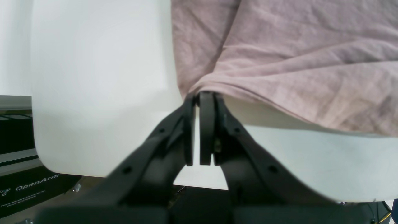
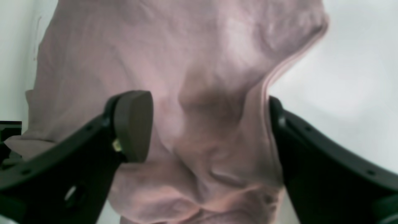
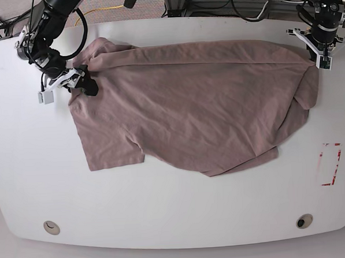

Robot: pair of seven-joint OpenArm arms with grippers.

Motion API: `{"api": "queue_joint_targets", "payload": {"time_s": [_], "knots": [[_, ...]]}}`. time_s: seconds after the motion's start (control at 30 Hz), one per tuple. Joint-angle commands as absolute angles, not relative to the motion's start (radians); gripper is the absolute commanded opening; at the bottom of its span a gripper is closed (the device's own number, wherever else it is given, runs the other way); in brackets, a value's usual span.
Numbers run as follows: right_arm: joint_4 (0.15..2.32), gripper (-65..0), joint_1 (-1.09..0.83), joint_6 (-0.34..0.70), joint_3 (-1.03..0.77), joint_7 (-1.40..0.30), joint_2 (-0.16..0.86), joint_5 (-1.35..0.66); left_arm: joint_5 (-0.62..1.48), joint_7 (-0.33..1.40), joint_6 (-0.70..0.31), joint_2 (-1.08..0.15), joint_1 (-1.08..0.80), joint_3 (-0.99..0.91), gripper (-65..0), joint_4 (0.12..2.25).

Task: Fold the T-shirt properly

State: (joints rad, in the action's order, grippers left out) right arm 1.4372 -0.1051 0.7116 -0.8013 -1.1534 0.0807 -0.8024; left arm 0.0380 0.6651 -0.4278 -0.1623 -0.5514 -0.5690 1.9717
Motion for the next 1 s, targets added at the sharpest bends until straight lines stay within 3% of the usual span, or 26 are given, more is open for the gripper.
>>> {"api": "queue_joint_targets", "payload": {"time_s": [0.0,0.1,0.27,0.37,0.5,0.7,0.97], "knots": [[1.432,-22.4,-0.096,0.698,-0.802,-1.210,0.079,-0.679,0.038,0.651,-0.421,-0.177,-0.555,-0.576,-63.2,1.991],[1.432,-35.5,-0.076,0.698,-0.802,-1.210,0.071,-0.636,0.038,0.651,-0.421,-0.177,-0.550,-0.575,-52.4,1.991],[1.432,-65.0,-0.074,0.698,-0.800,-1.210,0.074,-0.607,0.042,0.651,-0.421,-0.173,-0.547,-0.576,-19.4,1.991],[1.432,-65.0,-0.071,0.698,-0.800,-1.210,0.074,-0.607,0.045,0.650,-0.421,-0.173,-0.532,-0.573,-9.2,1.991],[1.432,-65.0,-0.071,0.698,-0.800,-1.210,0.074,-0.607,0.056,0.650,-0.443,-0.173,-0.475,-0.579,-8.3,1.991],[1.434,-65.0,-0.071,0.698,-0.800,-1.210,0.076,-0.607,0.165,0.684,-0.611,-0.180,-0.424,-0.644,-8.3,1.992],[1.434,-65.0,-0.071,0.698,-0.800,-1.210,0.079,-0.607,0.171,0.854,-0.616,-0.177,-0.139,-0.725,-8.3,1.943]]}}
